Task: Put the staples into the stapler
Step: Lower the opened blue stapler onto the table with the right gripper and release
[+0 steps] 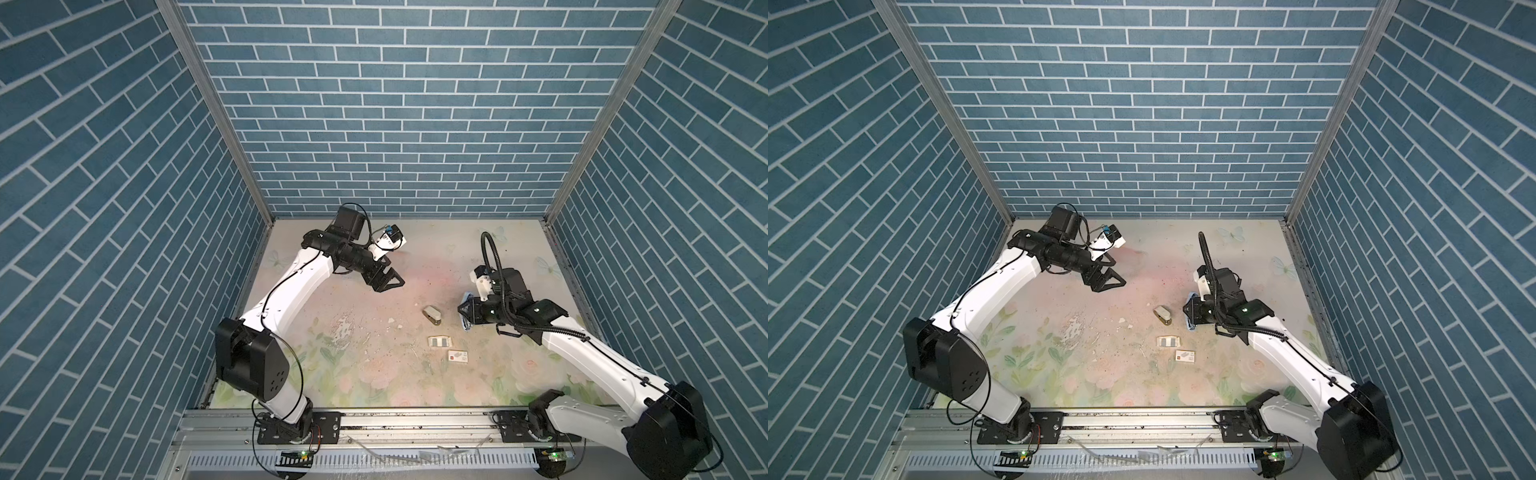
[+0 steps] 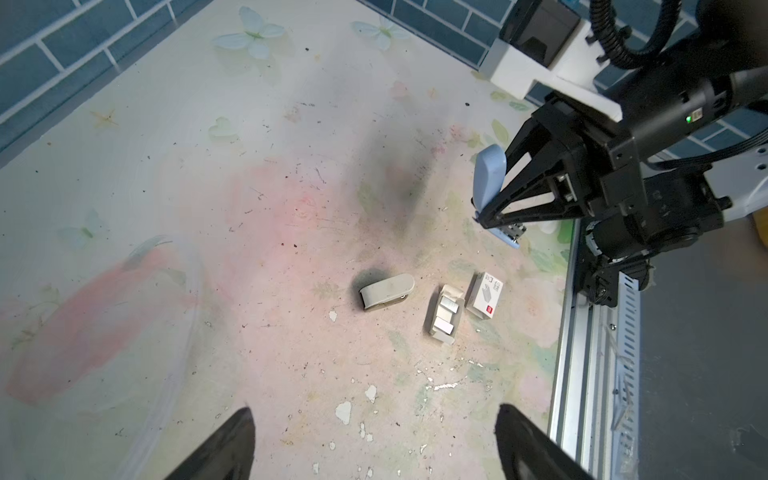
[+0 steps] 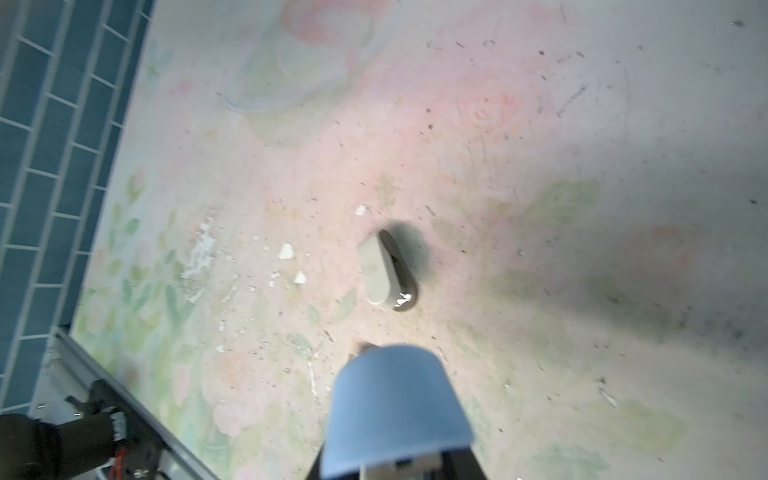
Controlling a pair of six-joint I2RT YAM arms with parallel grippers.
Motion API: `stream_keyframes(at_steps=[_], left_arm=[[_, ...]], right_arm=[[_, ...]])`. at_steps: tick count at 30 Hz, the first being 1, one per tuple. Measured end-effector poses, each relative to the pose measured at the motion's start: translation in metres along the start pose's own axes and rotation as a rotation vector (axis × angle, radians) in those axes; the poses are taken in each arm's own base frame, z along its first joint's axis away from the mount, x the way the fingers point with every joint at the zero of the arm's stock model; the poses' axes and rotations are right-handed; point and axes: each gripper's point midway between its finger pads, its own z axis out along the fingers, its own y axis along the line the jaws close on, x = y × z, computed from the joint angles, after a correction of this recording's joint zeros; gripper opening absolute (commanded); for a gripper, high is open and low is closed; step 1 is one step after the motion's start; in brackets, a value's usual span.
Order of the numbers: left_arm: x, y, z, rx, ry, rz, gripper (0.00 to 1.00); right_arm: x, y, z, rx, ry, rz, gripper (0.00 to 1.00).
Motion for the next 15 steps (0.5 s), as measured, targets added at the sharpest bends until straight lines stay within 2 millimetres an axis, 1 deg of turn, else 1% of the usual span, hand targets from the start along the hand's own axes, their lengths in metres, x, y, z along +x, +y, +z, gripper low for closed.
stream_keyframes(at_steps=[3,8,11,15], left_arm=[[0.009,0.002,0.005,-0.006,0.025,-0.002,0.91],[0.012,0.005,0.008,-0.024,0.032,0.022,0.91],[0.016,0.006,0.011,-0.029,0.045,0.028,0.91],[0.022,0.005,0.014,-0.028,0.061,0.034,0.91]], right_arm=[[0.008,-0.016,0.013,0.075,0.049,-0.005,0.11],[0.024,-0.042,0.041,0.183,0.139,-0.002,0.12],[0.026,-0.051,0.053,0.22,0.156,-0.009,0.13],[0.027,-0.062,0.063,0.263,0.161,-0.018,0.13]])
